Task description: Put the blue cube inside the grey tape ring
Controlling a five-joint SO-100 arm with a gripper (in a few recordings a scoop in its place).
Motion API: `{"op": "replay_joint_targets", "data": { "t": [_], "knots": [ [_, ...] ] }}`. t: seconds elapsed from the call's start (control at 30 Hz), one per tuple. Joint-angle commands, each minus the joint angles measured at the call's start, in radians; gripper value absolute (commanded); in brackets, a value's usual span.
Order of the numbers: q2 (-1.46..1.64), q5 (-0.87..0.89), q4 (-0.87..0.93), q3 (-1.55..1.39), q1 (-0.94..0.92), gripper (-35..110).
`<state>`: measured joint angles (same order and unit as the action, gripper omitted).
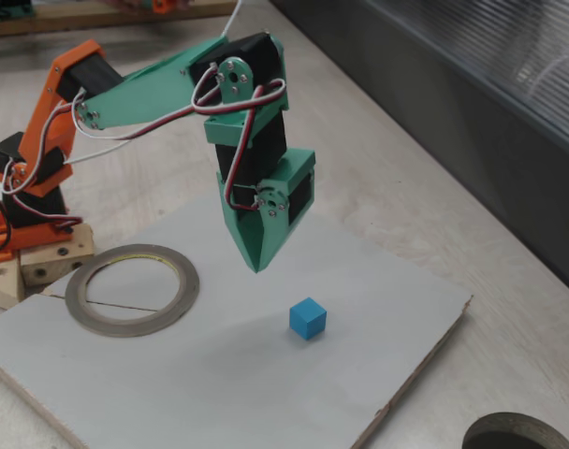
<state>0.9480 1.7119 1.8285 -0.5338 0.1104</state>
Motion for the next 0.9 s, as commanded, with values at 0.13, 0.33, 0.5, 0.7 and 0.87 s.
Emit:
{"op": "replay_joint_targets", "data": {
  "t": [0.13,0.33,0.5,0.7,0.87],
  "knots": [
    [0.029,0.015,0.000,0.026,0.014,20],
    [0.041,0.017,0.014,0.017,0.014,65],
    [0.029,0.017,0.014,0.015,0.006,92],
    [0.028,0.009,0.014,0.014,0.014,97],
    [-0.009,0.009,0.005,0.014,0.014,97]
  ]
}}
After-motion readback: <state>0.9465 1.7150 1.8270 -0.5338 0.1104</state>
